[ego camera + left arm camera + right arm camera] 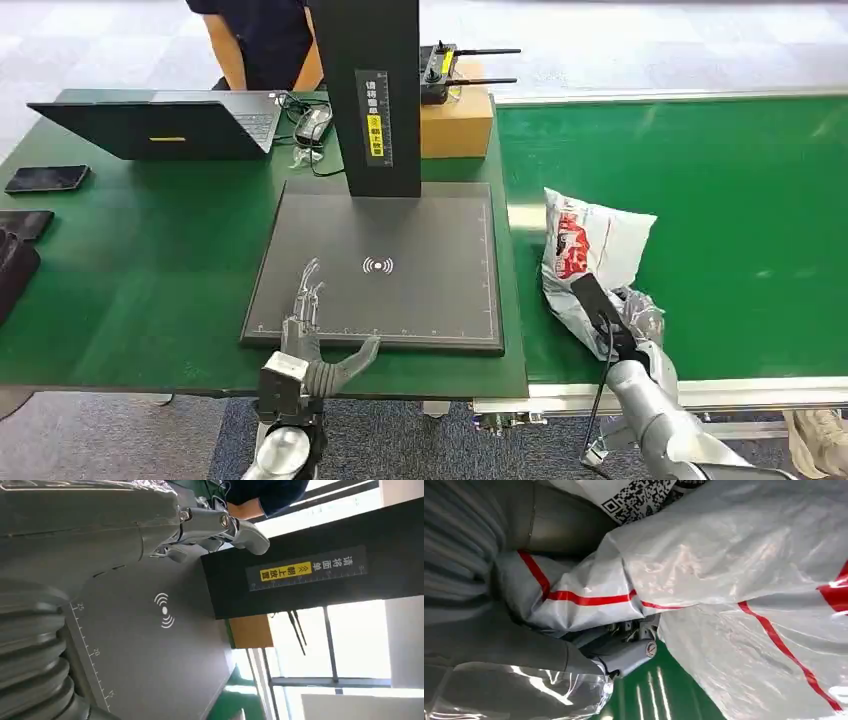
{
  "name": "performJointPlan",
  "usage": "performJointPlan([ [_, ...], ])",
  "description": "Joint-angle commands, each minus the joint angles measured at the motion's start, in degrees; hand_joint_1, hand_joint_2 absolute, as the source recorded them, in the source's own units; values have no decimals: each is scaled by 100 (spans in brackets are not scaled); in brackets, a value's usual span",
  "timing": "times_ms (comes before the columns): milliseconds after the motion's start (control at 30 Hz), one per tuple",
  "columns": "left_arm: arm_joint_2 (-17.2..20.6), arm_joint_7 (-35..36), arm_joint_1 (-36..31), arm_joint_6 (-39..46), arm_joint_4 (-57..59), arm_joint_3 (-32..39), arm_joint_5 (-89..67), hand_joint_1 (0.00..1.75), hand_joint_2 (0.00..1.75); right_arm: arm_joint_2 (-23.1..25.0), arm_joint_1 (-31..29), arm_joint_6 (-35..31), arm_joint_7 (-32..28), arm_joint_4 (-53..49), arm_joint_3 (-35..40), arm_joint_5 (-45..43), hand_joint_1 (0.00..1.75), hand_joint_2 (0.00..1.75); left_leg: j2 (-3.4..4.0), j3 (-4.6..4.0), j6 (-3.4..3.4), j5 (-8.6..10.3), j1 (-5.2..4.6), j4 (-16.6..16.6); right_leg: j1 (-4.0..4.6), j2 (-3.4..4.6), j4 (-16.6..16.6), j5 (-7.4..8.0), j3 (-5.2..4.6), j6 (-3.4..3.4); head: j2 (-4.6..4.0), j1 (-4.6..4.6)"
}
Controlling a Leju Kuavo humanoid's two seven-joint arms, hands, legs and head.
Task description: Moved the parcel from conveyor to table for the left to box.
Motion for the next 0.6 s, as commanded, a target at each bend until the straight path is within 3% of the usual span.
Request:
performJointPlan([
  [33,78,24,-125,57,219,-120,42,0,175,448,140,-470,-1115,-371,-525,-488,154,175,5,18,-22,0,6,-14,2,12,-13,3,16,9,0,0],
  [267,55,24,-104,125,208,-130,16,0,175,806,489,-832,-2081,-1347,-464,-943,155,175,8,-1,-12,-1,3,-5,0,11,-3,1,-4,4,0,0],
  [333,58,24,-83,138,196,-140,18,0,175,863,560,-904,-2150,-1555,-401,-968,147,175,7,1,-16,-2,3,-7,1,13,-4,1,-2,6,0,0],
  [600,54,24,-78,215,195,-241,69,0,175,1018,990,-989,-2308,-2715,198,-1324,147,175,9,-7,-14,-3,3,-5,0,14,-2,0,-11,7,0,0],
])
